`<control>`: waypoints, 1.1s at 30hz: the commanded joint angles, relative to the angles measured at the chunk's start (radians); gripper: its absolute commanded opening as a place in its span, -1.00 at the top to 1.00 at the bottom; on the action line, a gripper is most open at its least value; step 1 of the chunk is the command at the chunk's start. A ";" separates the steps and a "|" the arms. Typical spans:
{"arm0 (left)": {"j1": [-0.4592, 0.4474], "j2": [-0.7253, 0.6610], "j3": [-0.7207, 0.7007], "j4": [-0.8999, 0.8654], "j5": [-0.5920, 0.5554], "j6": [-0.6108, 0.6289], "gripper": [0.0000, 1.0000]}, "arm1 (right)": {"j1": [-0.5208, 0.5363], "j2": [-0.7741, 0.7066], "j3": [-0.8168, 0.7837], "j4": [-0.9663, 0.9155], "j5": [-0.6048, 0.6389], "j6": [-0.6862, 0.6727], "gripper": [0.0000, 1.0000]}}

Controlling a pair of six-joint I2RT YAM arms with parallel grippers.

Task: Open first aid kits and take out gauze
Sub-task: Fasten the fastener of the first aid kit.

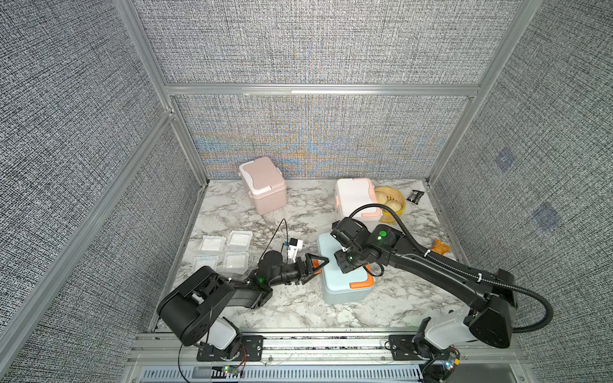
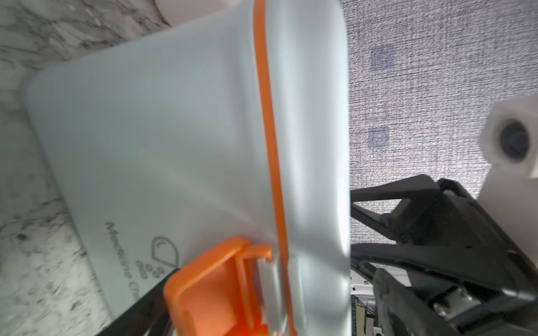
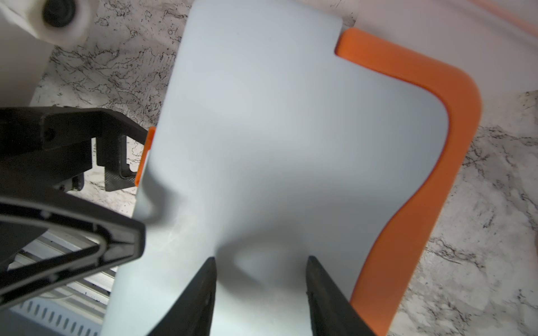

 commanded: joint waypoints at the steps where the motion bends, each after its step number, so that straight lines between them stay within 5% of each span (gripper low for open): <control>1: -0.004 0.045 0.009 0.250 0.040 -0.081 -1.00 | 0.000 0.005 -0.011 -0.049 -0.028 0.007 -0.02; 33: 0.012 -0.017 -0.071 0.246 -0.103 -0.039 -0.99 | -0.001 -0.045 -0.019 -0.039 -0.029 0.010 -0.02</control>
